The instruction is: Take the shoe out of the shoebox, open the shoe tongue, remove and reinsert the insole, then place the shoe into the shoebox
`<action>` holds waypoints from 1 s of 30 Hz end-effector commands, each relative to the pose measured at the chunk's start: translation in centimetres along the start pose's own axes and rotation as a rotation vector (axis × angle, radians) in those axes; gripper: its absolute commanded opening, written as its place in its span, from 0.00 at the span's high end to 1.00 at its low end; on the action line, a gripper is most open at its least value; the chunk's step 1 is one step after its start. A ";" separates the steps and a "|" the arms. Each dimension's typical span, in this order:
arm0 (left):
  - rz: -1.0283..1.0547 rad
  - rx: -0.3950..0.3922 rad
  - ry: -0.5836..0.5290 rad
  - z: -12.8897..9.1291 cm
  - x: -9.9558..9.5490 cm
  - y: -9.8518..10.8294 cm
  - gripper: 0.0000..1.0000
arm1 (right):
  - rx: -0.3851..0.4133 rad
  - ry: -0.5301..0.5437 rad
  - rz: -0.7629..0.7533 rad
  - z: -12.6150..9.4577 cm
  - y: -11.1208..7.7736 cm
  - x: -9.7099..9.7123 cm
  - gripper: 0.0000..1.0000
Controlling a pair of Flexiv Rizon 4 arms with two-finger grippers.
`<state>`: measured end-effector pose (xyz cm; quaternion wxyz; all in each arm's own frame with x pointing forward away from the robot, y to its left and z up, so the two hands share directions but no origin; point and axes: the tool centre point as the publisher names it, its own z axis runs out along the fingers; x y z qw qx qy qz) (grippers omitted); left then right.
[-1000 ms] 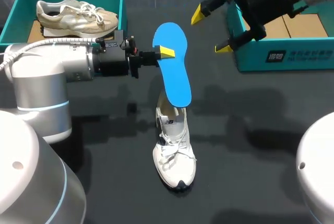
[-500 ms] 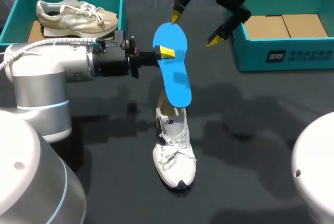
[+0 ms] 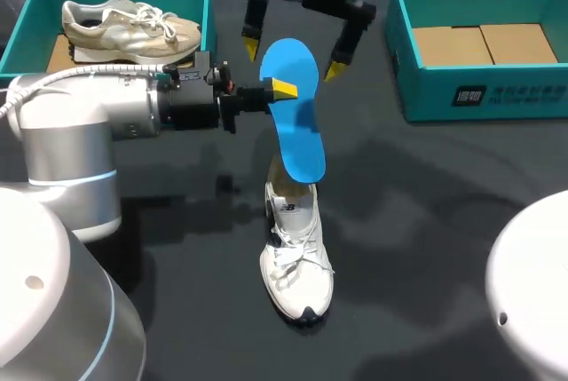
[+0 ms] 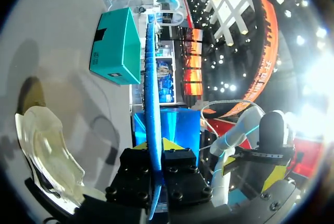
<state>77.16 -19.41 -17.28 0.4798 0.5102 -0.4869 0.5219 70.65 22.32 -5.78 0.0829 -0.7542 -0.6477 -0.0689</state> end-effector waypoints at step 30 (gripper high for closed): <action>0.000 0.002 0.000 0.0 0.0 0.0 1.00 | -0.034 -0.025 0.013 1.6 -2.7 0.4 0.00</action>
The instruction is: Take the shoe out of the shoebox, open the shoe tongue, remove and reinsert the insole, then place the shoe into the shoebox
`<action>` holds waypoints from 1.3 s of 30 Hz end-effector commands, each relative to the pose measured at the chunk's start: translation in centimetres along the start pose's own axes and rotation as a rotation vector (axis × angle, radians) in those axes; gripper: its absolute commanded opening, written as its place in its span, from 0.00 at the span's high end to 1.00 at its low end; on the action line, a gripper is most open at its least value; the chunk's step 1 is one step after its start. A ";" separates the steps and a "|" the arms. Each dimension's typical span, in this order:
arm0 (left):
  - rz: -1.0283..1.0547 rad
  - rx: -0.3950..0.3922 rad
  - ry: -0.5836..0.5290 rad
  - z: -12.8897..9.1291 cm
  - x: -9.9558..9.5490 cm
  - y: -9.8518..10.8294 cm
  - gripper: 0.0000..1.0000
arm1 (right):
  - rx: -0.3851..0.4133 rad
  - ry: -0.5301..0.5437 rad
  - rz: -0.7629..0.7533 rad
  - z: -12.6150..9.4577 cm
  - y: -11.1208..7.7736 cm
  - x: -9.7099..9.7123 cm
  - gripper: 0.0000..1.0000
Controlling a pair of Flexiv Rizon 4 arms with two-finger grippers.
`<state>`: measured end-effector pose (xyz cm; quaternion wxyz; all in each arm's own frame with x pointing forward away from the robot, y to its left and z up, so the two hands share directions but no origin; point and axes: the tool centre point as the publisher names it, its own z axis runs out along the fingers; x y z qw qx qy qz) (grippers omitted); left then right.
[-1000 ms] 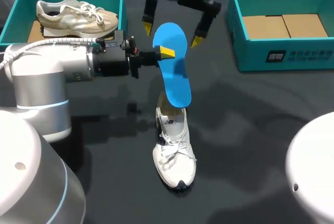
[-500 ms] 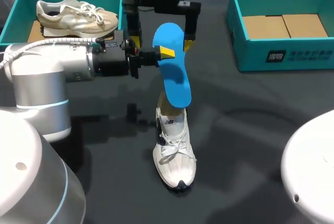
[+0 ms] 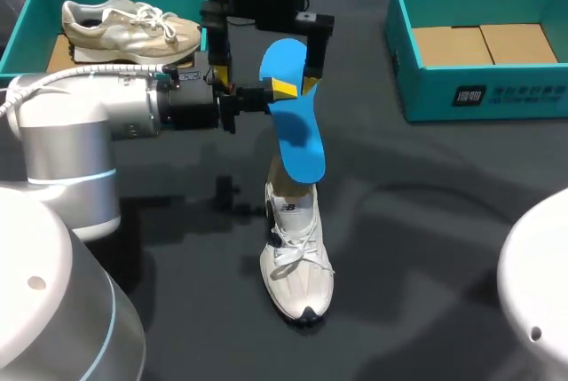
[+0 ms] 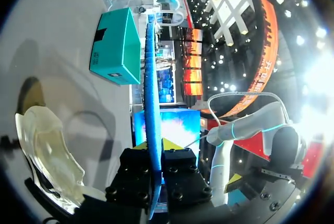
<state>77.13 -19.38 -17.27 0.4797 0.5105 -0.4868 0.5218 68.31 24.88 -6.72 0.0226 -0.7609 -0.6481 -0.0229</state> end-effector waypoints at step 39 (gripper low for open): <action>0.001 0.001 0.001 0.1 -0.1 0.0 1.00 | 0.014 0.881 0.036 4.0 1.3 -8.8 0.00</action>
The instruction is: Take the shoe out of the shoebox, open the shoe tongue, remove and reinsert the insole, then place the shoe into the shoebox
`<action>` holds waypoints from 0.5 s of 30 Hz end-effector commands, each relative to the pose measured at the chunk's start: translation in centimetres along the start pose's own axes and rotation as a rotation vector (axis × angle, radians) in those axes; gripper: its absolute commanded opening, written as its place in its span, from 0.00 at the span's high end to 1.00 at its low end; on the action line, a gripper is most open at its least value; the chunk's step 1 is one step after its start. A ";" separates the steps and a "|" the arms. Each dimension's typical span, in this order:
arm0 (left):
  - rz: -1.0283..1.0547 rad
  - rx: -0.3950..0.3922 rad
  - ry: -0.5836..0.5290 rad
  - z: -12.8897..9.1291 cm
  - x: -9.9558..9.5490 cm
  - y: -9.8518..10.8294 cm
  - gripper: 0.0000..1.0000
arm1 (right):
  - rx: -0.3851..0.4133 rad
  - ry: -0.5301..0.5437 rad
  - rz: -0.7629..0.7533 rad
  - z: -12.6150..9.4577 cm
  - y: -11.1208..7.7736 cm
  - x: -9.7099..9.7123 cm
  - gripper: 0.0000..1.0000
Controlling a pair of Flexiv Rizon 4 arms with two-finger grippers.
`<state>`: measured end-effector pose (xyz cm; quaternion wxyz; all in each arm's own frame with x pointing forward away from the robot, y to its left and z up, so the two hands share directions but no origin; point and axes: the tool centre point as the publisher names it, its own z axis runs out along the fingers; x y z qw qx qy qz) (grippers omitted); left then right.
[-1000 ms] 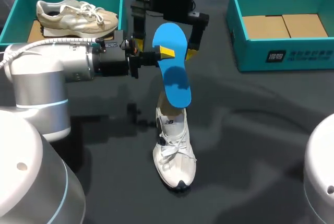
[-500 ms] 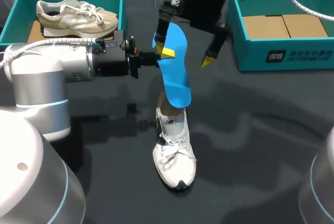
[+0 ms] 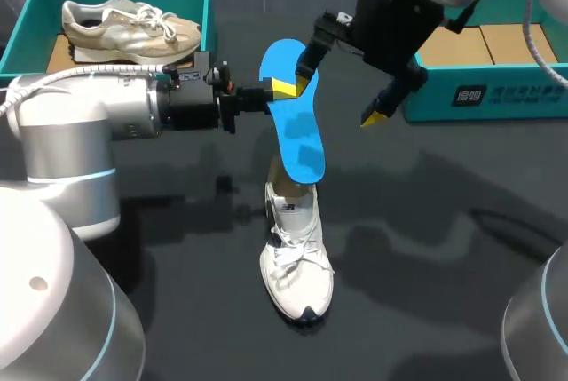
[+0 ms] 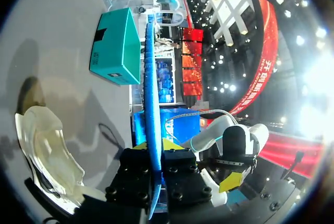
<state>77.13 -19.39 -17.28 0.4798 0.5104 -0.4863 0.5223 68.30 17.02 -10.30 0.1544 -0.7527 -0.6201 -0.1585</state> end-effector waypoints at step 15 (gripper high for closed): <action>0.001 0.001 -0.001 0.1 0.0 0.0 1.00 | -0.014 0.692 -0.013 2.1 0.4 -2.8 0.00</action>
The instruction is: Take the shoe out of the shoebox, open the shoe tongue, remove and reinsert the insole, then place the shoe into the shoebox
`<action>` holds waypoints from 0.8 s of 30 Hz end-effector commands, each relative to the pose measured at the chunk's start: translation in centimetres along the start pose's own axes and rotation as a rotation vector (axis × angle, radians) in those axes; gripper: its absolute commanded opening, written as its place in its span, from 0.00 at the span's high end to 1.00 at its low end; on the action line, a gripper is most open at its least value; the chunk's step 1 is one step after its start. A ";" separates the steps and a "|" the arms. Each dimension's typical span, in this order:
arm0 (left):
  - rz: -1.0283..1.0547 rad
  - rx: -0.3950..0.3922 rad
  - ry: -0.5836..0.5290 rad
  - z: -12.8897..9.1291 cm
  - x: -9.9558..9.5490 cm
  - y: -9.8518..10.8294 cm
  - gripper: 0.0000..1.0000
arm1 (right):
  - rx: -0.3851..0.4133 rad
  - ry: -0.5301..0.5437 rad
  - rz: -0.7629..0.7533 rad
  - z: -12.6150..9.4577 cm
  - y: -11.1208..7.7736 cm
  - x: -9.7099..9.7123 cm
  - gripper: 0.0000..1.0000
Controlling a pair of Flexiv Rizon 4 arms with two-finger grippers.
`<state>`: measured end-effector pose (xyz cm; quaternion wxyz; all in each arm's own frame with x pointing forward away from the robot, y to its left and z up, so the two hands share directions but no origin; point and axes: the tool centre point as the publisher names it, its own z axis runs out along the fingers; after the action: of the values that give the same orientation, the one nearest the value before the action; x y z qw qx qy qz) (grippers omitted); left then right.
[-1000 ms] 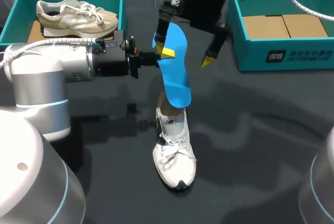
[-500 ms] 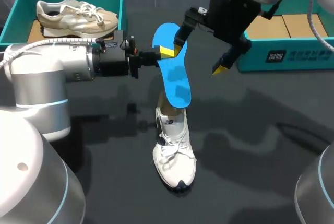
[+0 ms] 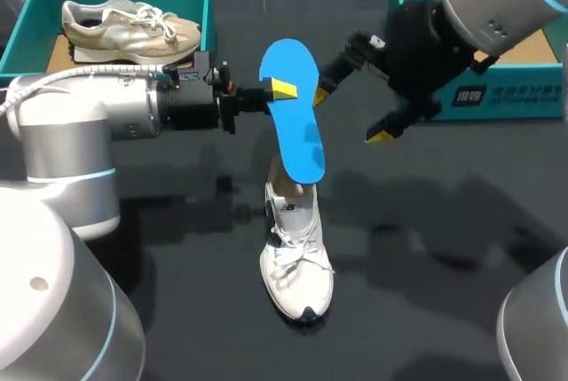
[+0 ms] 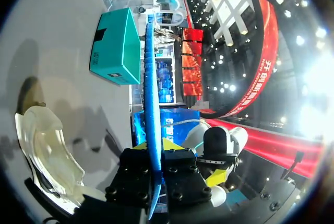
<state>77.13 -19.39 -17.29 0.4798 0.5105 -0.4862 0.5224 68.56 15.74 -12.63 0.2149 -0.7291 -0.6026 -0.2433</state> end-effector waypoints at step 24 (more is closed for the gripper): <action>0.042 -0.019 0.019 -1.0 0.4 -0.1 1.00 | -0.004 0.683 0.005 2.3 0.3 -1.6 0.00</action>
<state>77.12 -19.00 -16.97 0.4770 0.4935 -0.4959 0.5320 69.17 15.73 -14.77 0.3423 -0.6595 -0.5410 -0.3939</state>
